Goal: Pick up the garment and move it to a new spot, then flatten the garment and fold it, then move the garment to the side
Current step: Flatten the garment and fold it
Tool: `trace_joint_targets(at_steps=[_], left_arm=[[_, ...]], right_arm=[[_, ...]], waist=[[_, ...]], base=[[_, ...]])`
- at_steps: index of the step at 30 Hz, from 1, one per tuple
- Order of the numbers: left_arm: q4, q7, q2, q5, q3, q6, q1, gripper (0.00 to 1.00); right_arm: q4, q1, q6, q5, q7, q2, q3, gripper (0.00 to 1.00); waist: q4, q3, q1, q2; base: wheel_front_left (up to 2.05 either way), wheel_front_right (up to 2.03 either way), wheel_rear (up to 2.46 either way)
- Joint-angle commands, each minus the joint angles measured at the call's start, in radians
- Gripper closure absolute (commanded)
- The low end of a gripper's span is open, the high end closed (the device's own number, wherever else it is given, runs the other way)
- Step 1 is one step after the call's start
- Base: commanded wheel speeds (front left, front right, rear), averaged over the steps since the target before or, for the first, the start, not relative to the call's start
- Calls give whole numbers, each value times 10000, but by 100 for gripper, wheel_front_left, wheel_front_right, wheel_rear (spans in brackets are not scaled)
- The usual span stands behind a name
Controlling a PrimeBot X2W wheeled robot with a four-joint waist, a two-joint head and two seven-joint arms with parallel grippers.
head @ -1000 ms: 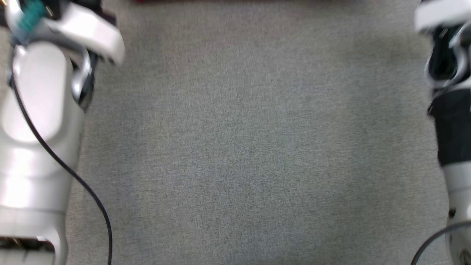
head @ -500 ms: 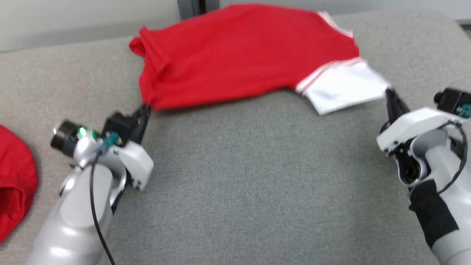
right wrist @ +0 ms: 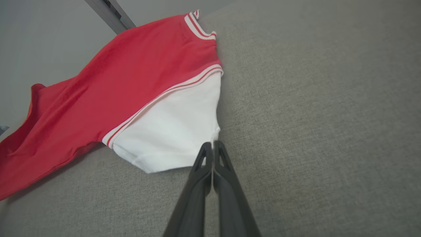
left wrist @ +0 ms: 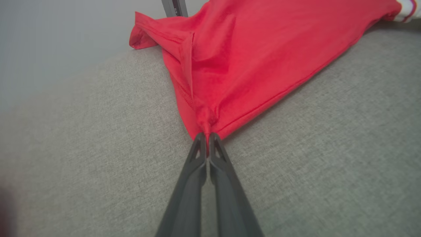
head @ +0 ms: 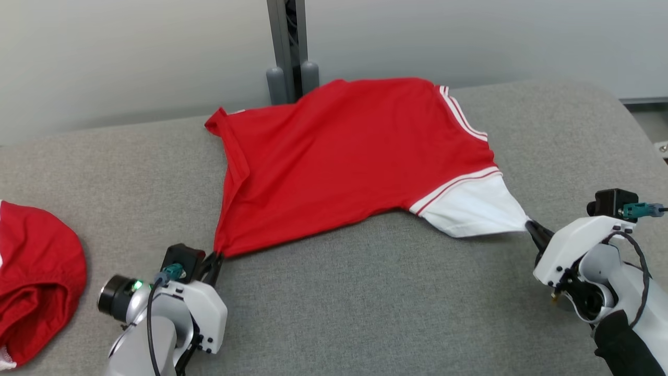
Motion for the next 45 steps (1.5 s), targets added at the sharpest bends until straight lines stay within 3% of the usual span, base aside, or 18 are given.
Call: trace_joint_targets(at_steps=[1, 5, 11, 19, 24, 33, 45], left_arm=[[53, 35, 91, -104, -6, -9, 98, 100], [56, 292, -111, -1047, -206, -11, 476, 100], [-387, 1236, 178, -2136, -1255, -12, 1027, 100], [-2001, 3162, 1242, -3820, -2877, -13, 1716, 100], [-3188, 3865, 2060, -4569, -3390, -14, 1983, 100], [-4841, 4438, 3081, -4690, -3640, 150, 2443, 100], [-7261, 5854, 4456, -5063, -3886, 371, 3602, 100]], right_arm=[[-45, 139, 5, 90, 76, -130, 25, 100], [-365, 529, 5, 561, 666, -381, 340, 100], [-868, 1004, 5, 1135, 1475, -834, 749, 100], [-1468, 1492, 5, 1930, 3267, -1461, 1065, 100], [-1960, 1782, 5, 2402, 4407, -1800, 1011, 100], [-3287, 2710, 5, 3013, 6672, -2460, 534, 100], [-5325, 4640, 5, 2750, 8097, -2870, -1182, 100]], waist=[[27, -164, 0, -1], [87, -459, 0, -1], [136, -862, 0, -1], [46, -1230, 0, -1], [-27, -1386, 0, -1], [-87, -1624, 0, -1], [-79, -1658, 0, -1]], base=[[0, 0, 0], [0, 0, 0], [0, 0, 0], [0, 0, 0], [0, 0, 0], [0, 0, 0], [0, 0, 0]])
